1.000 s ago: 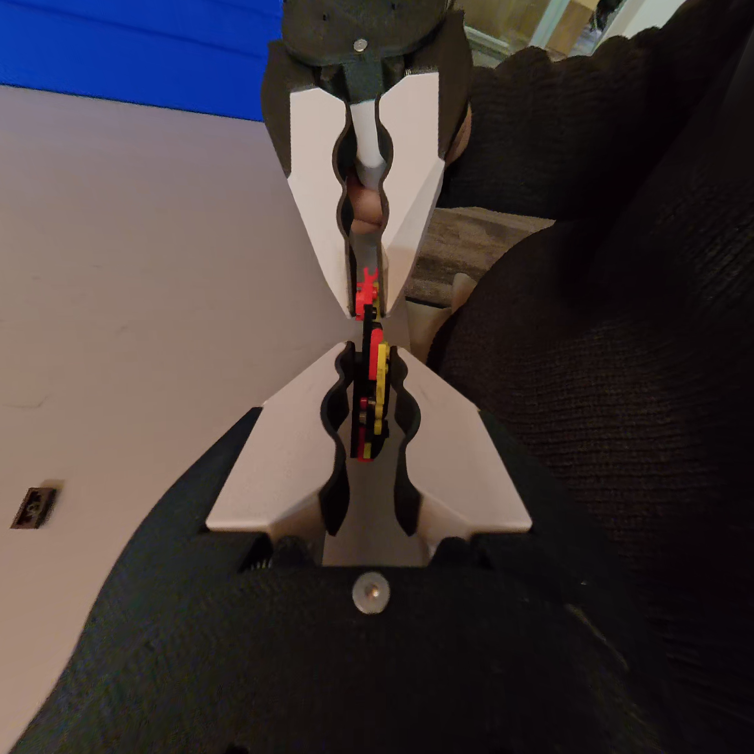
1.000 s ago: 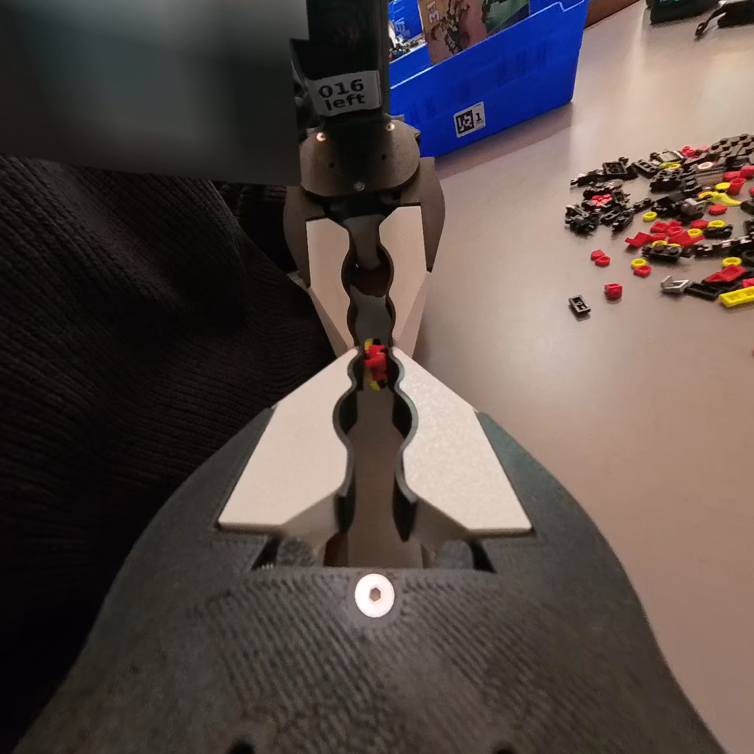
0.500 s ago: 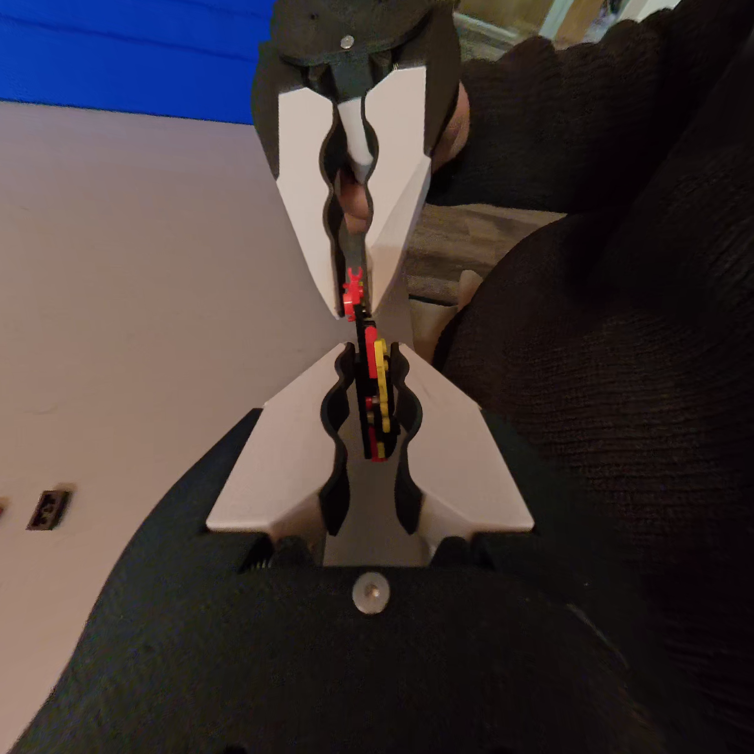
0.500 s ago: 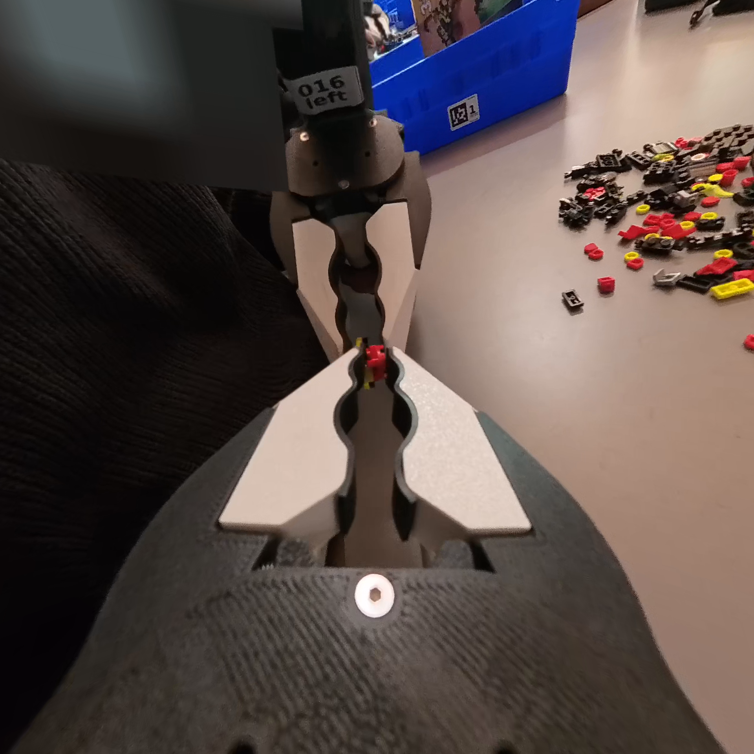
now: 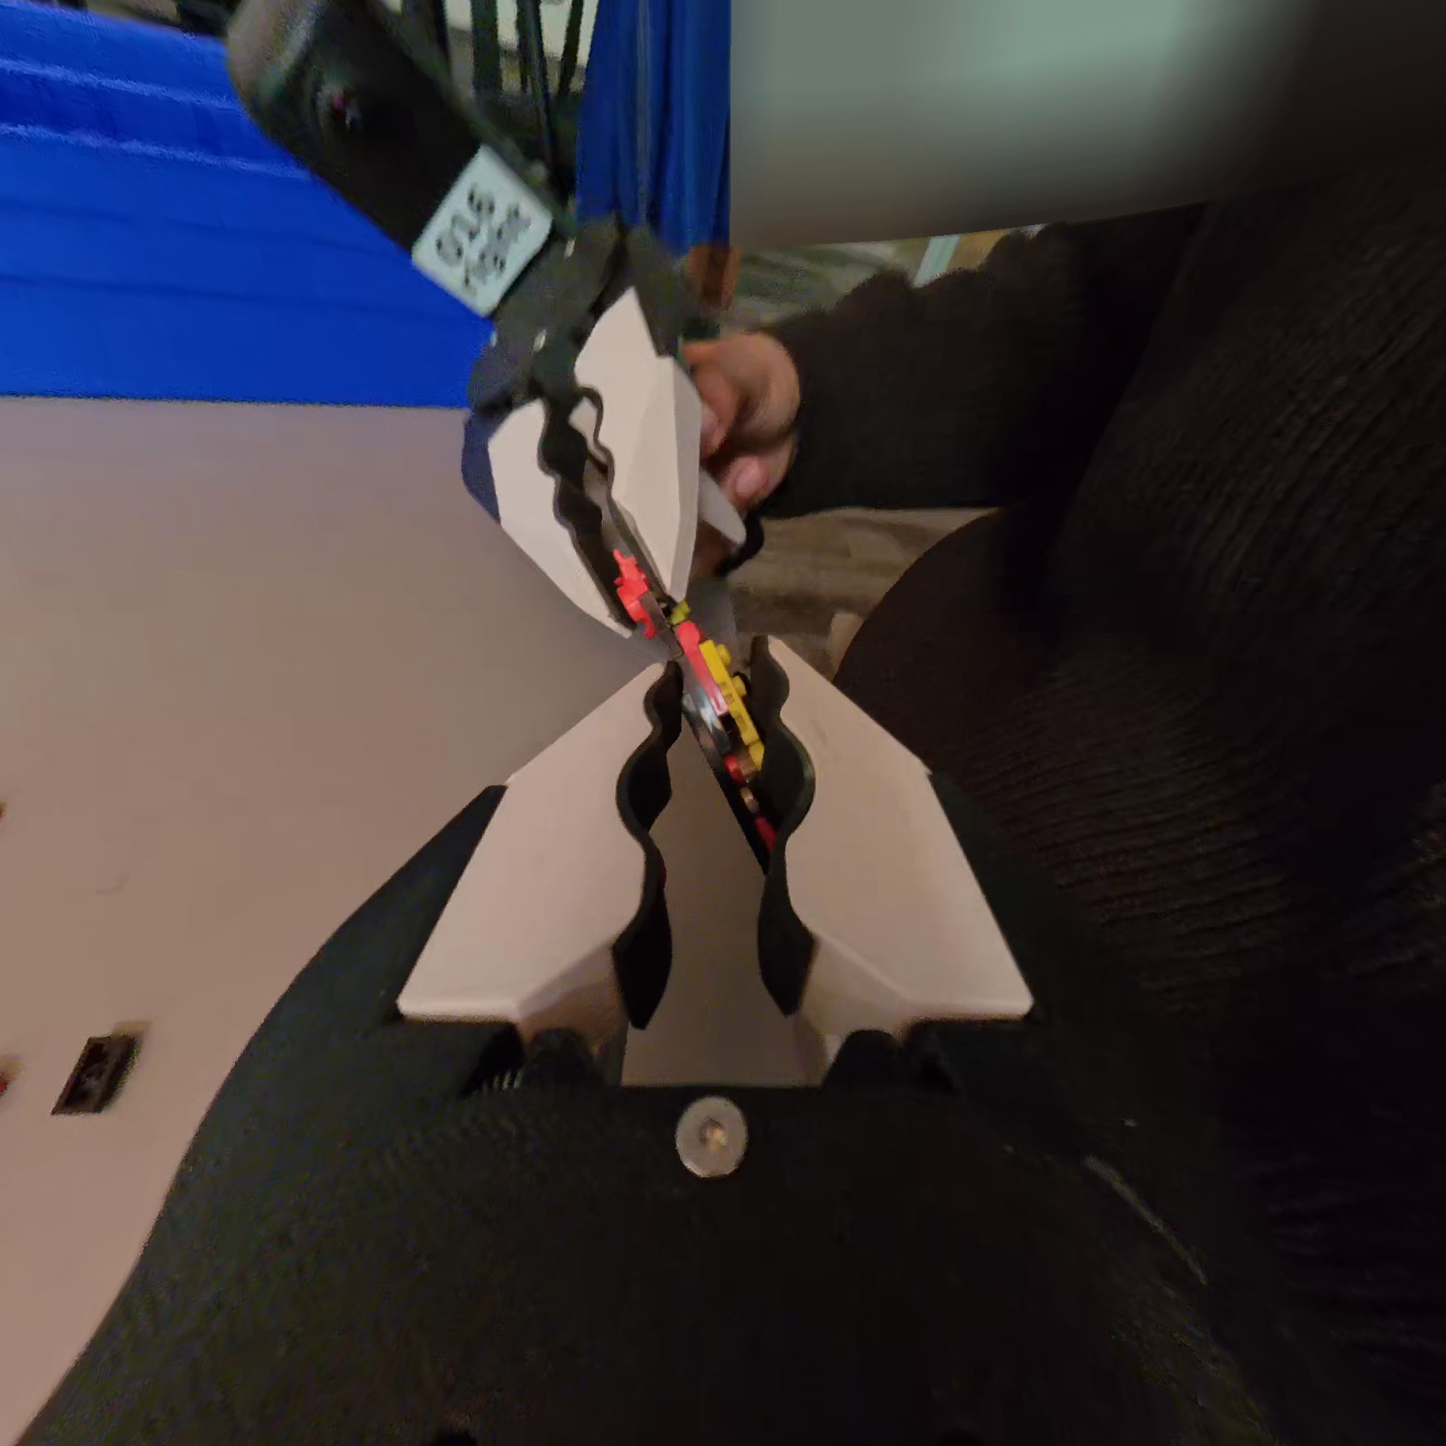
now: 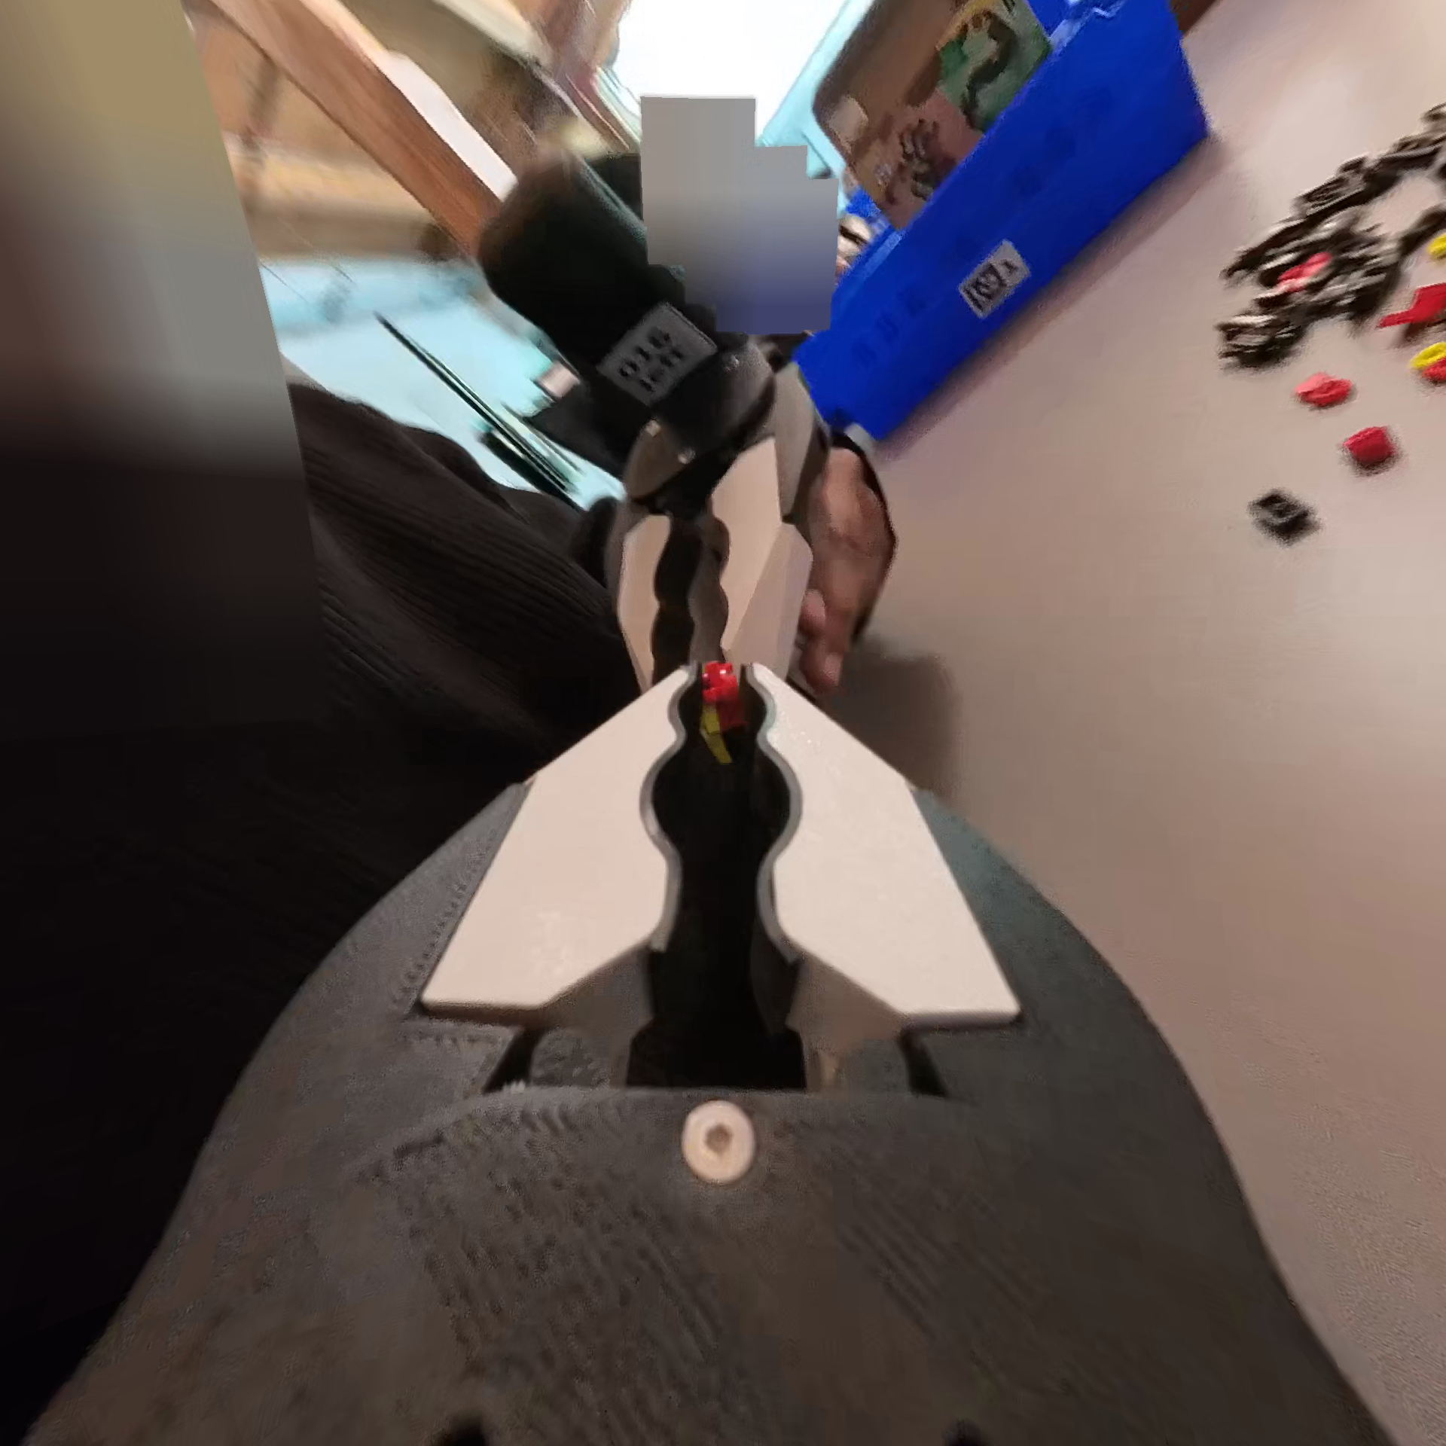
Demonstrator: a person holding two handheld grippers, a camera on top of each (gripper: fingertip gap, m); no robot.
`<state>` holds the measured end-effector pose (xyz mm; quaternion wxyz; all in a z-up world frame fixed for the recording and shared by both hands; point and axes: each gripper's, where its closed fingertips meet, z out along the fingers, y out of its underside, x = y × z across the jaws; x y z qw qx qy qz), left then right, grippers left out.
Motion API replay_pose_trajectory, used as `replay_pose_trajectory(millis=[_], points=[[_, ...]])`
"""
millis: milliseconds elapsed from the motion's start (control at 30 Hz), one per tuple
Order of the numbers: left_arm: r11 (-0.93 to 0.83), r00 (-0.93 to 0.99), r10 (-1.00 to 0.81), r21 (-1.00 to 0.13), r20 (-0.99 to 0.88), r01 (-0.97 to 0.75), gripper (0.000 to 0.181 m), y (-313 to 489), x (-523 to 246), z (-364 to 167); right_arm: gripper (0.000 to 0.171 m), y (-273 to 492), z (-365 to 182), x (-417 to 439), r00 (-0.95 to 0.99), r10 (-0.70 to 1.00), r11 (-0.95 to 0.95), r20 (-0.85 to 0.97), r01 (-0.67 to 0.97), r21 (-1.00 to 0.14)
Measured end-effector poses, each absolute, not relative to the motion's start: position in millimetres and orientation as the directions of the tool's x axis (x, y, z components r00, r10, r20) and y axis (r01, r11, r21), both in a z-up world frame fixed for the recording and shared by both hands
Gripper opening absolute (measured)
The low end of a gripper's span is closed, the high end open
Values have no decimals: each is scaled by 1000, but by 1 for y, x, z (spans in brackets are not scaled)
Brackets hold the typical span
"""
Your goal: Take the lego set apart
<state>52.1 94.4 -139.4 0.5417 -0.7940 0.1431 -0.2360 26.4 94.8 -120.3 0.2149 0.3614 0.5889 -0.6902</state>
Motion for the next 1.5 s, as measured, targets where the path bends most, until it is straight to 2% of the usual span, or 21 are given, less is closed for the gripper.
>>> replay_pose_trajectory(millis=[33, 200, 500, 600, 767, 867, 933, 967, 1033, 1133, 1267, 1500], points=[[-354, 835, -495, -933, 238, 56, 17, 93, 52, -134, 8, 94, -115, 26, -625, 73, -251, -777, 743, -621], [-292, 791, -537, -944, 293, 151, 17, 90, 54, -116, 9, 91, -97, 26, -558, -111, -343, -823, 798, -495], [-278, 771, -552, -942, 317, 188, 16, 88, 53, -111, 11, 90, -92, 25, -447, -221, -358, -867, 864, -354], [-315, 789, -502, -924, 356, 216, 16, 93, 44, -117, 11, 96, -97, 17, -516, -86, -395, -852, 803, -447], [-370, 811, -406, -887, 422, 276, 15, 100, 29, -129, 15, 114, -104, 4, -679, 327, -333, -658, 568, -752], [-450, 752, -361, -809, 551, 377, 15, 101, 25, -137, 37, 118, -99, 1, -754, 521, -204, -399, 344, -917], [-521, 668, -325, -716, 670, 465, 15, 100, 24, -145, 45, 114, -102, 5, -786, 609, 25, -107, 155, -988], [-546, 631, -296, -669, 718, 505, 15, 99, 21, -149, 48, 112, -109, 6, -775, 630, 176, 55, 73, -982], [-577, 540, -266, -581, 799, 575, 14, 97, 18, -152, 38, 108, -125, 9, -741, 595, 423, 310, -39, -905], [-614, 441, -250, -493, 862, 616, 14, 92, 17, -153, 28, 101, -146, 11, -708, 525, 577, 472, -112, -809], [-688, 425, -253, -471, 869, 553, 14, 83, 29, -160, 14, 92, -157, 21, -772, 456, 585, 443, -116, -803], [-785, 391, -303, -460, 869, 415, 15, 69, 58, -167, 17, 75, -167, 39, -857, 373, 557, 355, -99, -824]])
